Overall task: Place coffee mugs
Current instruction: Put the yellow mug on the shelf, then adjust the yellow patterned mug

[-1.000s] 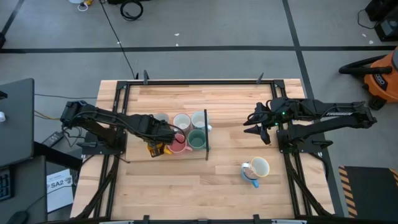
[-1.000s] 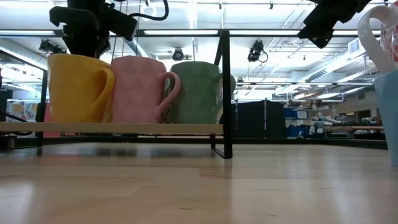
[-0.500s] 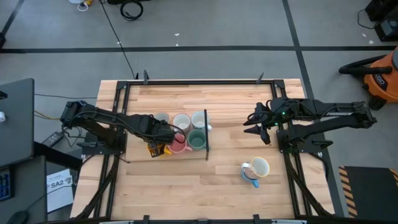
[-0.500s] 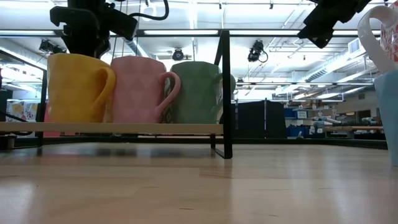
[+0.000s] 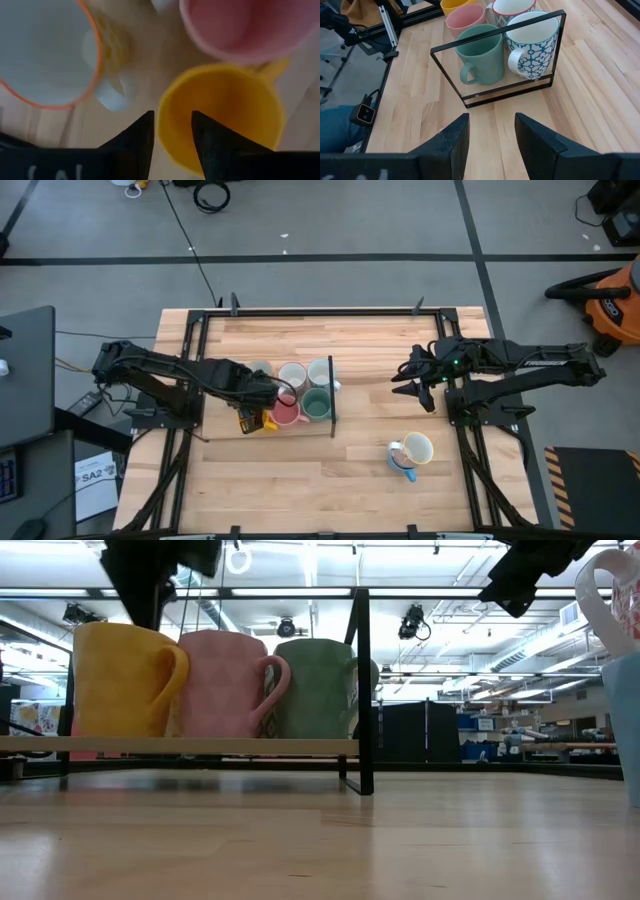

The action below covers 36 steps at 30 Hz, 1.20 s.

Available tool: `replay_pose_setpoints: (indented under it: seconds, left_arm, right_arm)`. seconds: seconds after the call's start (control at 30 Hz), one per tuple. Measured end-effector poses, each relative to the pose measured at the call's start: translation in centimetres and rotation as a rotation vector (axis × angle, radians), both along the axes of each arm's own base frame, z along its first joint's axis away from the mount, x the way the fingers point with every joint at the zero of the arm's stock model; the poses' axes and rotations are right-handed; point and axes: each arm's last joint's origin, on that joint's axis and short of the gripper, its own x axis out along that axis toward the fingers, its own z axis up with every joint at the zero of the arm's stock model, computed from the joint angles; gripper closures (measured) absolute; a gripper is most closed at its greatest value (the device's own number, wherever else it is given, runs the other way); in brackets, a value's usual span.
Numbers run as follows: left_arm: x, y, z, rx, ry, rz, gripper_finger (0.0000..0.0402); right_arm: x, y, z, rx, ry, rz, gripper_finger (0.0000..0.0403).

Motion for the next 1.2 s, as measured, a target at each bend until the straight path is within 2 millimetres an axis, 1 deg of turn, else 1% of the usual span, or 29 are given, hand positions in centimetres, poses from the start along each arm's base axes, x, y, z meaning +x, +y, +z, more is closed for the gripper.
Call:
replay_pose_setpoints:
  seconds: [0.2,0.27,0.4,0.57,0.7,0.8,0.93,1.2]
  left_arm:
    - [-0.4,1.0,2.3,0.139,-0.079,0.032,0.0264]
    - [-0.4,1.6,2.7,0.206,-0.108,0.06,0.0264]
    - [-0.4,2.8,2.9,0.31,-0.115,0.113,0.0264]
    - [0.0,4.2,2.5,0.333,-0.12,0.125,0.0264]
    - [0.2,5.0,1.5,0.334,-0.106,0.119,0.0264]
    - [0.1,5.4,0.5,0.303,-0.084,0.127,0.0264]
    - [0.0,5.5,-0.4,0.259,-0.066,0.126,0.0264]
    - [0.2,5.1,-0.8,0.152,-0.079,0.104,0.0264]
  right_arm:
    - [0.1,0.0,0.0,0.0,-0.003,0.0,0.024]
    - [0.1,0.0,0.0,0.002,0.001,-0.001,0.024]
    - [0.1,0.0,0.0,0.002,-0.003,-0.001,0.024]
    - [0.1,0.0,0.0,0.002,-0.006,-0.001,0.024]
    - [0.1,0.0,0.0,0.002,-0.006,-0.001,0.024]
    - [0.1,0.0,0.0,0.002,-0.006,-0.001,0.024]
    - [0.1,0.0,0.0,0.002,-0.006,-0.001,0.024]
    - [0.1,0.0,0.0,0.002,-0.007,-0.001,0.024]
